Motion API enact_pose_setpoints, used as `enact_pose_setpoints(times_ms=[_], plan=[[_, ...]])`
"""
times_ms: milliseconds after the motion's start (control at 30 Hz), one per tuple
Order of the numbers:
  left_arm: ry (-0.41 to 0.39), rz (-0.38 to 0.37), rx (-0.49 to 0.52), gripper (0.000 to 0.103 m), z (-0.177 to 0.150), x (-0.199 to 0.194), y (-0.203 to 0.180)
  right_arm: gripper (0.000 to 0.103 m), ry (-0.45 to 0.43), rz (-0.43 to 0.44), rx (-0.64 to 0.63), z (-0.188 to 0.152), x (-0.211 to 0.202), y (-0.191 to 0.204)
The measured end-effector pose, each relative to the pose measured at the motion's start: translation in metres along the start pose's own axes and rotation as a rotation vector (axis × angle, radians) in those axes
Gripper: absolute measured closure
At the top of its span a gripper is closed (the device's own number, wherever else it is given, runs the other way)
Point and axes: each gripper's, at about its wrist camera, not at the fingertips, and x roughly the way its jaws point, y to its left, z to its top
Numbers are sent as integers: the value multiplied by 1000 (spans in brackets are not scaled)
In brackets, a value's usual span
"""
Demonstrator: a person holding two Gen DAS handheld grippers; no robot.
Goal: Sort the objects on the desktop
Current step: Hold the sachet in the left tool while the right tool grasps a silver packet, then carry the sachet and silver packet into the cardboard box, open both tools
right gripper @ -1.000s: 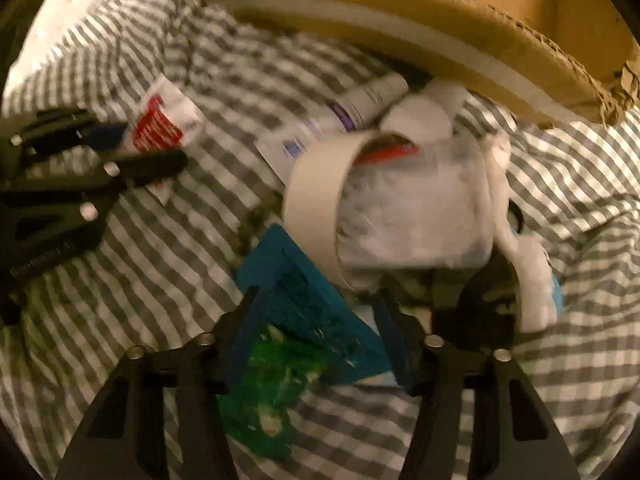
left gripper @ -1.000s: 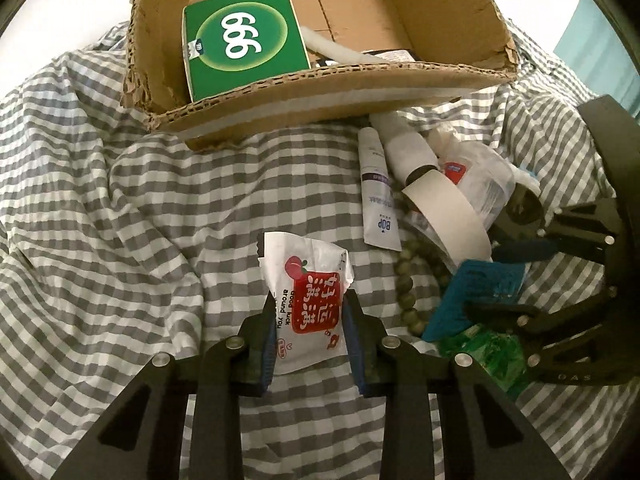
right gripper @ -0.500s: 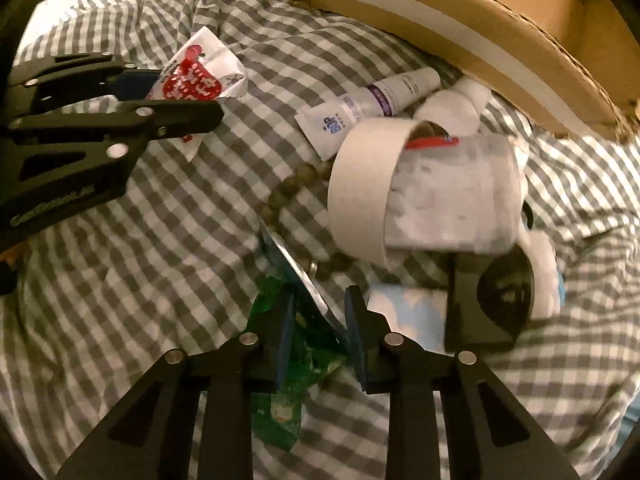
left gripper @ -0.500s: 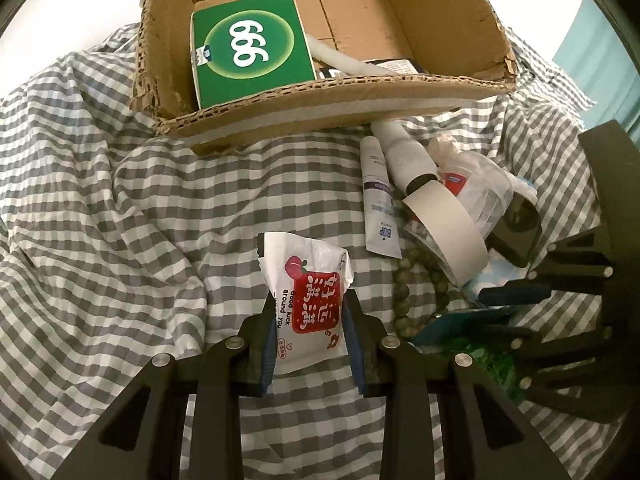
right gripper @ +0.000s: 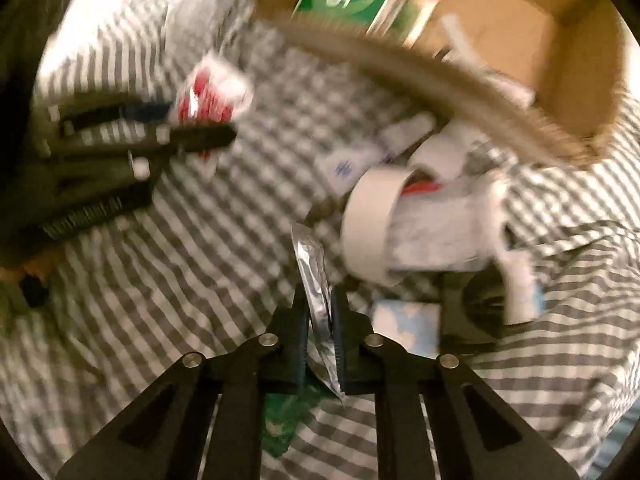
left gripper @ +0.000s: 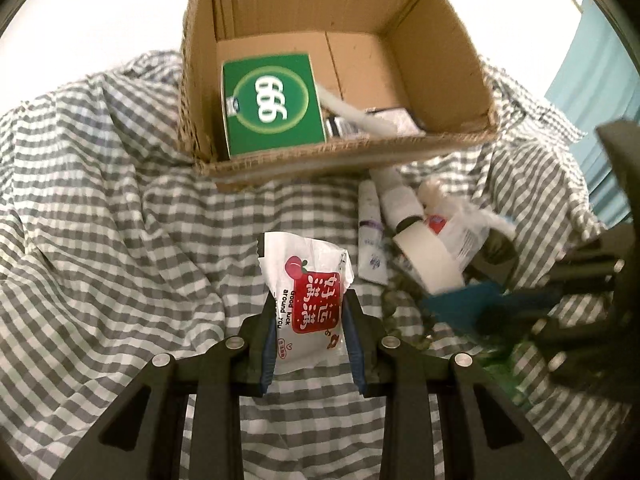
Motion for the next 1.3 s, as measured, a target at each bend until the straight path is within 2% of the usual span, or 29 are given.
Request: enact_pose_setpoints(times_ms=[200, 267, 367, 500, 700, 800, 867, 1067, 1300], plan=[[-50, -22, -19, 73, -1, -22, 6, 96, -172, 24, 90, 14, -59, -8], [-82, -28, -15, 73, 0, -33, 5, 96, -210, 14, 99, 27, -73, -10], [-124, -21, -1, 73, 4, -44, 1, 96, -262, 15, 98, 29, -94, -5], [-184, -29, -3, 73, 18, -62, -3, 96, -313, 9, 80, 31, -107, -10], [-239, -15, -18, 73, 47, -70, -1, 96, -424, 23, 58, 57, -140, -17], [-253, -14, -37, 73, 64, -64, 1, 96, -486, 63, 99, 67, -145, -35], [-255, -11, -47, 73, 76, -57, 3, 96, -517, 53, 132, 74, -143, -48], [-251, -9, -66, 73, 113, -31, 4, 96, -539, 56, 206, 106, -117, -87], [-262, -25, -47, 73, 160, 9, -2, 96, -551, 75, 192, 149, -99, -117]])
